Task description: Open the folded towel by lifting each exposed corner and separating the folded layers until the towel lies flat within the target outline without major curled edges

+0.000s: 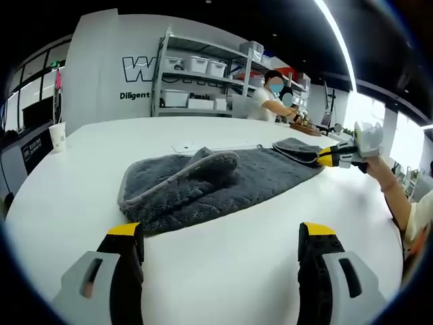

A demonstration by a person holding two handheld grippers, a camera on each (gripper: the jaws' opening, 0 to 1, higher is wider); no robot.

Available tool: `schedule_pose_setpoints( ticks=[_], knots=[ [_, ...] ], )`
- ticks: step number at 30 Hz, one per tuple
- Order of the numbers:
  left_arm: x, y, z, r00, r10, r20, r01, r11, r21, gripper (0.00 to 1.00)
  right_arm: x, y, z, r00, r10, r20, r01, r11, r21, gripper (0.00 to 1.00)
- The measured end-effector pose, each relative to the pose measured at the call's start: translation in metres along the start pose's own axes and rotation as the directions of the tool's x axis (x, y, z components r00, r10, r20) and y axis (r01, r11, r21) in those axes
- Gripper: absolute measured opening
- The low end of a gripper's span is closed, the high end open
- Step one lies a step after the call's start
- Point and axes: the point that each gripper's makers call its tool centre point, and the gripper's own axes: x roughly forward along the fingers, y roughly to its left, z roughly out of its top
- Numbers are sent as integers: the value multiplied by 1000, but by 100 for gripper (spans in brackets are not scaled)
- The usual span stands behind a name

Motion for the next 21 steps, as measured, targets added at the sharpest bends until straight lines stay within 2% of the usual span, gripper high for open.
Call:
schedule_pose_setpoints(
  ticks=[4, 6, 11, 14, 20, 21],
  knots=[
    [0, -3, -1, 1000, -7, -5, 7, 1000, 5, 94, -6, -15, 2, 998, -46, 33, 44, 997, 64, 0],
    [1, -4, -2, 1000, -12, -11, 12, 1000, 8, 94, -9, -23, 2, 996, -87, 35, 85, 994, 65, 0],
    [1, -3, -3, 1000, -12, -16, 12, 1000, 12, 94, -18, -44, 4, 984, -158, 76, 146, 979, 142, 0],
    [0, -3, -2, 1000, -9, -16, 9, 1000, 13, 94, -29, -66, 2, 967, -238, 92, 218, 957, 191, 0],
    [-1, -3, -2, 1000, -10, -16, 10, 1000, 15, 94, -45, -97, -8, 933, -342, 107, 297, 905, 306, 0],
    [-1, -3, -2, 1000, -9, -16, 9, 1000, 16, 94, -50, -105, -10, 922, -374, 106, 325, 891, 316, 0]
  ],
)
